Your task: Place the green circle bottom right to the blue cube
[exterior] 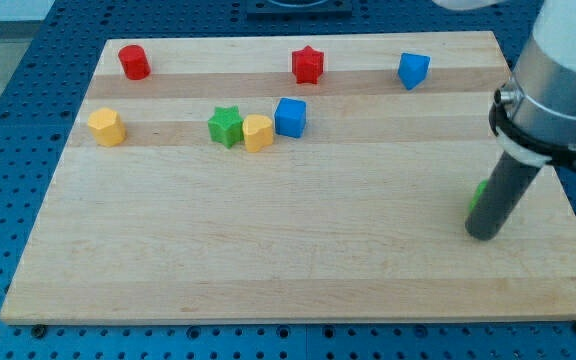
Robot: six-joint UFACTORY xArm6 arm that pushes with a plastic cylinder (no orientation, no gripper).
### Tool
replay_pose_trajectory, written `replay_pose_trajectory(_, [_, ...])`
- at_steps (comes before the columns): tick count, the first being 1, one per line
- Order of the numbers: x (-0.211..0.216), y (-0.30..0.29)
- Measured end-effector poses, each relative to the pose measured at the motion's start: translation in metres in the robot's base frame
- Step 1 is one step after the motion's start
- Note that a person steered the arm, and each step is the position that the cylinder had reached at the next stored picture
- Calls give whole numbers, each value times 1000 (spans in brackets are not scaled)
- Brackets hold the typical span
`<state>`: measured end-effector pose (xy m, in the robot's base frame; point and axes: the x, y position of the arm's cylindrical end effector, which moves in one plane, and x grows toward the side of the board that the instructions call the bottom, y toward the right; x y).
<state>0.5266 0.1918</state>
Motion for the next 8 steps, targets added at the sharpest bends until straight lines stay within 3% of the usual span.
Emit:
replay_pose_trajectory(1, [-35, 0])
replay_pose_trajectory(3, [22, -21])
replay_pose_trajectory(5, [-46, 58])
replay_pose_trajectory(7, [-101, -45])
replay_pose_trajectory(8, [-90, -93])
